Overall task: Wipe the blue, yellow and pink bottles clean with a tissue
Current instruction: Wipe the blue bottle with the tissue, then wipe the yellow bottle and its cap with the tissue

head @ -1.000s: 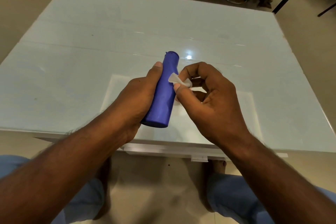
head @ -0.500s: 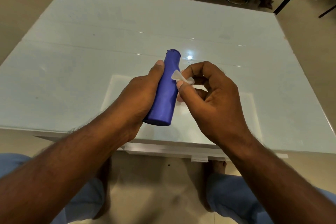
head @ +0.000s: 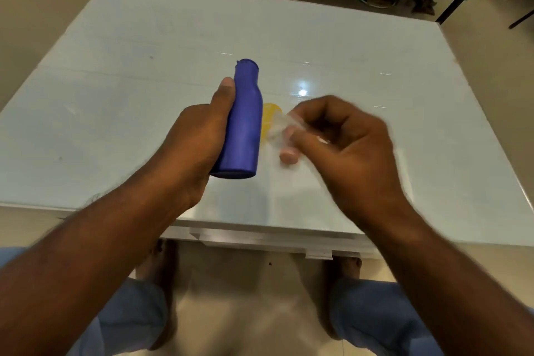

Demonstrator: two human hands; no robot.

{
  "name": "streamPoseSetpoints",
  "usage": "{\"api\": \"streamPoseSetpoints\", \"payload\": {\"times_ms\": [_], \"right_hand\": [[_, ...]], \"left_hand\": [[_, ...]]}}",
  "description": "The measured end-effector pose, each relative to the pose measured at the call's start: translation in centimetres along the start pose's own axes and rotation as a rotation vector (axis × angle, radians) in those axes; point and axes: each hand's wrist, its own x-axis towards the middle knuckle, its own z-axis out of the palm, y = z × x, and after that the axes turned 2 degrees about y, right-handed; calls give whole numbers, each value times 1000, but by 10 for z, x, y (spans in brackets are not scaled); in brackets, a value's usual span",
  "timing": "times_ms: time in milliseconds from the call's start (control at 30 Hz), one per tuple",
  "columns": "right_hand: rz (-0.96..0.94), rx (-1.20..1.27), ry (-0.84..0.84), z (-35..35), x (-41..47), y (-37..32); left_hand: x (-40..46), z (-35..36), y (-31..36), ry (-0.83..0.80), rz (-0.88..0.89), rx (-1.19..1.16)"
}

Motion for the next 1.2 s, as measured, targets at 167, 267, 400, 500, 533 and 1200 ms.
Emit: {"api": "streamPoseSetpoints", "payload": {"times_ms": [167, 267, 400, 500, 533, 1200], "right_hand": [[248, 386, 417, -35, 26, -9], [320, 453, 431, -36, 25, -8], [329, 408, 394, -30, 23, -9], [329, 419, 402, -30, 23, -10], [335, 426, 409, -30, 23, -11], [356, 296, 392, -35, 18, -13]], "left_hand": [[23, -22, 0, 132, 354, 779], [37, -32, -5, 176, 329, 1046], [47, -30, -11, 137, 214, 1073], [48, -26, -13, 112, 204, 1052], [48, -25, -13, 107, 203, 1054], [33, -34, -14, -286, 281, 1448]]}}
